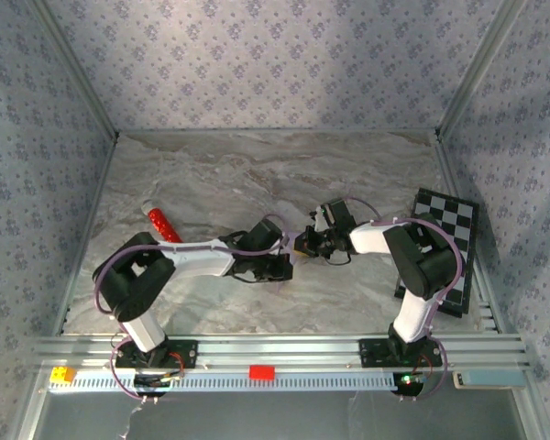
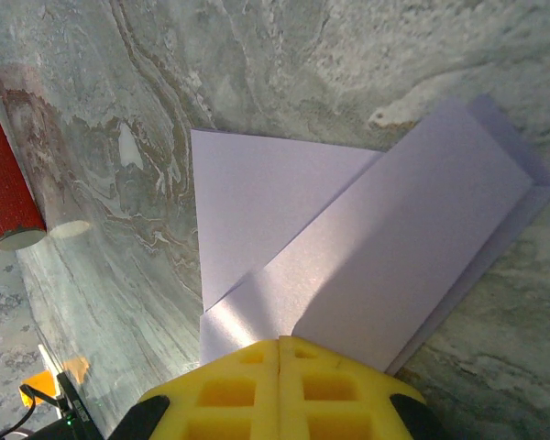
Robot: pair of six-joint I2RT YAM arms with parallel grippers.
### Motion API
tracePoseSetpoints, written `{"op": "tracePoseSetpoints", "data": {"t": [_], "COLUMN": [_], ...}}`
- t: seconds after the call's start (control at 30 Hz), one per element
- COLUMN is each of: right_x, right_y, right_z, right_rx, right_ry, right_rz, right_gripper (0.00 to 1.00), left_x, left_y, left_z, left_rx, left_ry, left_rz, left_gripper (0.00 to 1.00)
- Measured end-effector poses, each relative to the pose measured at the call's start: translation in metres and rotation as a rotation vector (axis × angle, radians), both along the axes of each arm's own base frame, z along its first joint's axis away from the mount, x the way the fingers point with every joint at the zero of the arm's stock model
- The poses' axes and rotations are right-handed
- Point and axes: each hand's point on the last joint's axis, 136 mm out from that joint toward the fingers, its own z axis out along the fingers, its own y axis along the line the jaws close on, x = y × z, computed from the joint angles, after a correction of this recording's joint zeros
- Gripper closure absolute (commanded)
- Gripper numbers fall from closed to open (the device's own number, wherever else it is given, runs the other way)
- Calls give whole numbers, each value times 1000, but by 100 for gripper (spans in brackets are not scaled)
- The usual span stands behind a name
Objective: Fold a paper plane with a square sheet of paper (pick it up from the middle)
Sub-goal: Fold the wing for the fifth time at the center of the table.
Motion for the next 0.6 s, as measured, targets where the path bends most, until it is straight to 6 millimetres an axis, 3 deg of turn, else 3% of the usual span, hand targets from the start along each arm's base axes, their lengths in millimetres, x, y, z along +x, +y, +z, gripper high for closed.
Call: {"op": "tracePoseSetpoints", "data": {"t": [0.17,0.6], "right_x": [0,0], "right_y": [-1,-1], "right_z": [0,0], "right_rx": [0,0], "right_ry": [-1,0], "right_rz": [0,0], "right_gripper": [100,100], "left_x": [-13,-26], "left_y": [14,26], "left_z": [-18,-18], "left_rx": [35,9], "left_ry": [41,4], "left_rz": [-7,-6], "left_gripper": [95,95]}}
